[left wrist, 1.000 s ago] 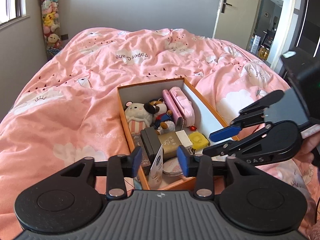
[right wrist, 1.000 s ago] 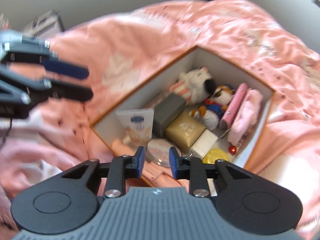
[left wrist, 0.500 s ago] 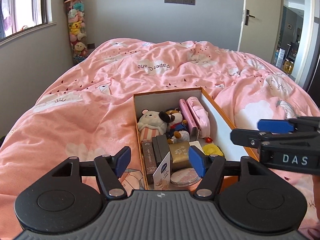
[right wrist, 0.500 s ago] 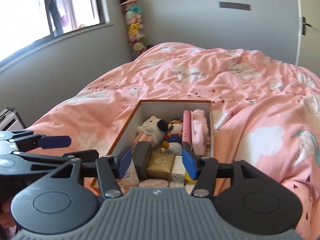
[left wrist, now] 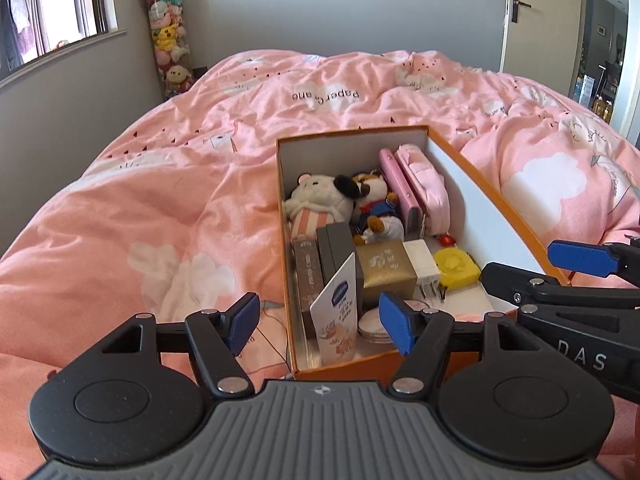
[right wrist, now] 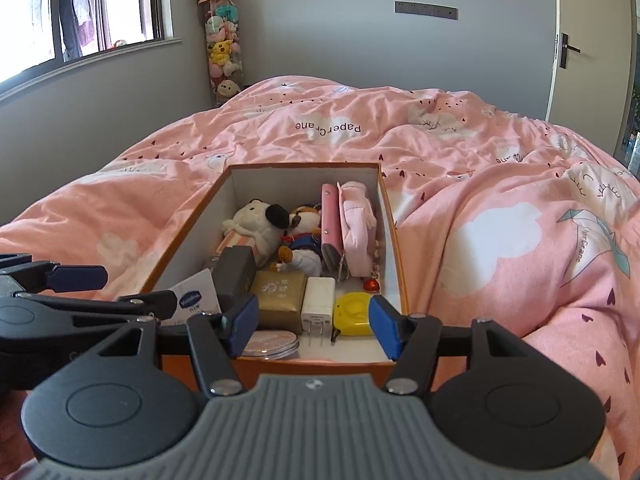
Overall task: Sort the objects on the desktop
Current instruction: 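Open the left tool and withdraw both tools from the box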
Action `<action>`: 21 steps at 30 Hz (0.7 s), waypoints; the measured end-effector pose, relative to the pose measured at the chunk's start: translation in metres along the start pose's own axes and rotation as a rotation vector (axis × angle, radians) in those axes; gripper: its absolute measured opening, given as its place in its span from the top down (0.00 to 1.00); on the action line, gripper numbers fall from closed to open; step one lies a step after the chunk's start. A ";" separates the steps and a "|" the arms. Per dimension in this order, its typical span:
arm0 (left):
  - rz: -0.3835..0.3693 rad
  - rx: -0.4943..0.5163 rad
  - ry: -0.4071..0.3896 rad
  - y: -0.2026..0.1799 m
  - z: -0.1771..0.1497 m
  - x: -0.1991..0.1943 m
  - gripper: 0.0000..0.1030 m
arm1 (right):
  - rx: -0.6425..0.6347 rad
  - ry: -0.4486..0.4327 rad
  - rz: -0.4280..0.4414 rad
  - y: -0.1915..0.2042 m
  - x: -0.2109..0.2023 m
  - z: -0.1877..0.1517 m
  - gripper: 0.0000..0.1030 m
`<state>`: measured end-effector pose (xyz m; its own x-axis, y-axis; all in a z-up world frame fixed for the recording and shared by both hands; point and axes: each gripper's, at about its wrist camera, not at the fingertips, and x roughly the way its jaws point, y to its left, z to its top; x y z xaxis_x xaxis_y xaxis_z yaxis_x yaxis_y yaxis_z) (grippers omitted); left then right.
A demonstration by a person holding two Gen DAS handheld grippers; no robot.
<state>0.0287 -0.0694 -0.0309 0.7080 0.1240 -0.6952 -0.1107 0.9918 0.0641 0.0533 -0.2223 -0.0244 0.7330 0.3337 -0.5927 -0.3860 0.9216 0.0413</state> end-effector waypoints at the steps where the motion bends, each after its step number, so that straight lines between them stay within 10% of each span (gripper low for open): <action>1: 0.001 0.002 0.007 -0.001 -0.002 0.002 0.25 | 0.008 0.006 0.004 -0.001 0.002 -0.002 0.39; 21: 0.041 -0.023 0.107 0.005 -0.012 0.024 0.16 | -0.056 0.041 -0.029 0.008 0.017 -0.022 0.36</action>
<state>0.0370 -0.0618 -0.0562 0.6240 0.1589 -0.7651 -0.1547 0.9848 0.0784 0.0502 -0.2133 -0.0519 0.7210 0.2976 -0.6258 -0.3967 0.9177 -0.0207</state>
